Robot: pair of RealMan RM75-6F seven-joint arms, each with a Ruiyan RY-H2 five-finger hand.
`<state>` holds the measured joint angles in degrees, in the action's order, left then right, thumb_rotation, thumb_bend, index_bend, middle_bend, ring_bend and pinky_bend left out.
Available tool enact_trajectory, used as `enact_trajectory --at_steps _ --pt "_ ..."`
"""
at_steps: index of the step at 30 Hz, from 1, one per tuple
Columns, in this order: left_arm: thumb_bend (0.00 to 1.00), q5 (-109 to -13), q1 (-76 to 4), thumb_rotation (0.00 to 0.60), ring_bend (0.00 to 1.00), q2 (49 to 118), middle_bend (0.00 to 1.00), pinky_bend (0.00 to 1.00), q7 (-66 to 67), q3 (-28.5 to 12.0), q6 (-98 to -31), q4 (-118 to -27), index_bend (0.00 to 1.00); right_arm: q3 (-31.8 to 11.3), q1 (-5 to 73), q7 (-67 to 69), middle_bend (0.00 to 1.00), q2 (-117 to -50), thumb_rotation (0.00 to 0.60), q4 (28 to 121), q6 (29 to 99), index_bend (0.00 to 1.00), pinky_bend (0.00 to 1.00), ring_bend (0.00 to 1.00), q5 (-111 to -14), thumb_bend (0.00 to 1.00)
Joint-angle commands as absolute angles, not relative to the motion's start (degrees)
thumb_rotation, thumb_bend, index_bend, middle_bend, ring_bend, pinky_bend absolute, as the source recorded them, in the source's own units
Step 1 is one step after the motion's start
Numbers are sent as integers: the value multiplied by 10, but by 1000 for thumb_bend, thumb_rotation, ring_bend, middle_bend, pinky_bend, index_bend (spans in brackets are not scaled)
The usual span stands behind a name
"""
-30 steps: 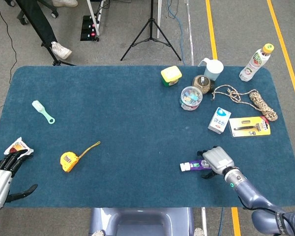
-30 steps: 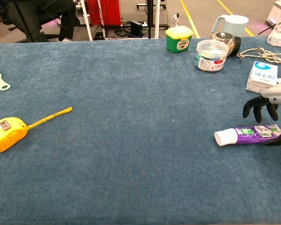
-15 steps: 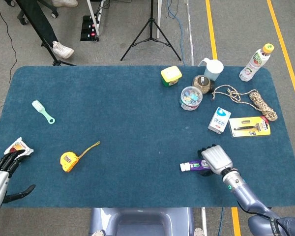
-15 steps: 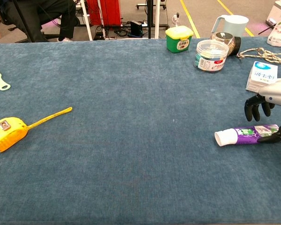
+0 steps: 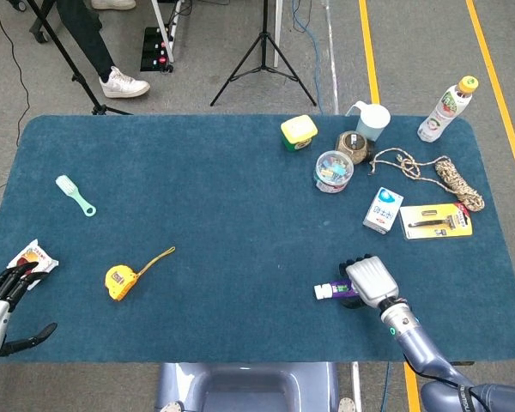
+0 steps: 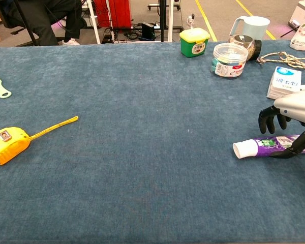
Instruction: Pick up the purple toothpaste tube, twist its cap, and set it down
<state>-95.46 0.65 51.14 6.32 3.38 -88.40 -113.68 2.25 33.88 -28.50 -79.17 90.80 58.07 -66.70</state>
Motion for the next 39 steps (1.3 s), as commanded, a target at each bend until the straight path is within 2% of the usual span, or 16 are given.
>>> enact_trajectory --at_steps 1,24,33,35,39 --pt "151 -954 8 531 143 510 168 273 62 34 -885 -1136 207 21 337 -285 414 -797 395 901 577 377 340 440 -667 278" --pt "150 -954 13 530 143 505 168 272 69 35 -892 -1144 207 12 328 -250 441 -818 408 851 554 429 379 472 -690 278" --pt "151 -952 14 531 143 505 168 267 73 35 -891 -1147 207 1 329 -233 495 -823 529 835 539 497 444 524 -684 313" --pt "151 -952 14 530 143 505 168 262 73 35 -891 -1147 207 -2 330 -228 519 -823 561 833 535 525 479 550 -682 334" --pt "150 -952 15 531 143 505 168 259 74 35 -892 -1148 207 -5 331 -215 563 -822 582 833 527 572 563 605 -680 356"
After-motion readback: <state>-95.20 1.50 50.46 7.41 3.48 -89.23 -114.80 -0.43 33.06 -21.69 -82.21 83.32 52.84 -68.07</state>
